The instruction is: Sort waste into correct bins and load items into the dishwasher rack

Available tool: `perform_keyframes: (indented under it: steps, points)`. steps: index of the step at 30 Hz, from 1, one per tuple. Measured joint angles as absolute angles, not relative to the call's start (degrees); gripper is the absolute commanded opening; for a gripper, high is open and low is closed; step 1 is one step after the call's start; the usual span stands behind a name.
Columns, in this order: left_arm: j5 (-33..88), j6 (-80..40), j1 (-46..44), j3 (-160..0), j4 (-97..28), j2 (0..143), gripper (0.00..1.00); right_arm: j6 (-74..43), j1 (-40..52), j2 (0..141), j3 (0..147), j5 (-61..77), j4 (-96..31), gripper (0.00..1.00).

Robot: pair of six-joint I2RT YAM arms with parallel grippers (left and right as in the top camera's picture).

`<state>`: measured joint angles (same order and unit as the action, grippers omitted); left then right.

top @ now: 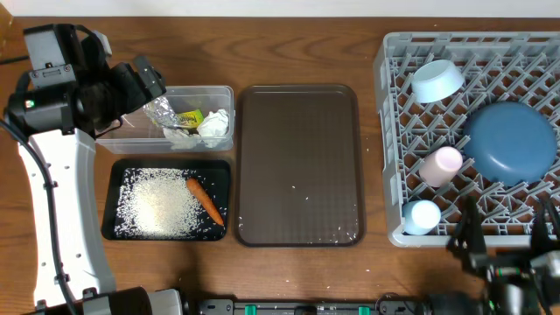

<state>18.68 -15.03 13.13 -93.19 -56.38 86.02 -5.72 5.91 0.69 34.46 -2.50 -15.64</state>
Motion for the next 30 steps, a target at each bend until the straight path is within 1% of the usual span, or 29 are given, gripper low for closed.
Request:
perform_keyframes:
  steps: [7, 12, 15, 18, 23, 27, 30]
  points:
    - [18.68, -15.03, 13.13, -93.19, -56.4, 86.02, 0.99, -10.11, 5.91, 0.69, 17.85, -1.89, 7.01, 0.99]
    - [18.68, -15.03, 13.13, -93.19, -56.4, 86.02, 0.99, -12.78, 5.91, 0.69, 8.78, -1.63, 17.23, 0.99]
    - [18.68, -15.03, 13.13, -93.19, -56.4, 86.02, 0.99, -13.63, 5.91, 0.69, 4.16, -1.19, 20.14, 0.99]
    - [18.68, -15.03, 13.13, -93.19, -56.38, 86.02, 0.99, -14.09, 5.91, 0.67, 1.34, -0.89, 18.79, 0.99]
    - [18.68, -15.0, 13.13, -93.19, -56.4, 86.02, 0.99, -13.23, 5.93, 0.64, 0.38, -0.4, 7.88, 0.99]
    - [18.68, -15.03, 13.13, -93.19, -56.38, 86.02, 0.99, -8.54, 7.14, 0.62, 0.38, -0.3, -1.5, 0.99]
    - [18.7, -15.0, 13.13, -93.19, -56.42, 86.02, 0.99, -3.86, 8.08, 0.69, 0.36, 0.08, -3.99, 0.99]
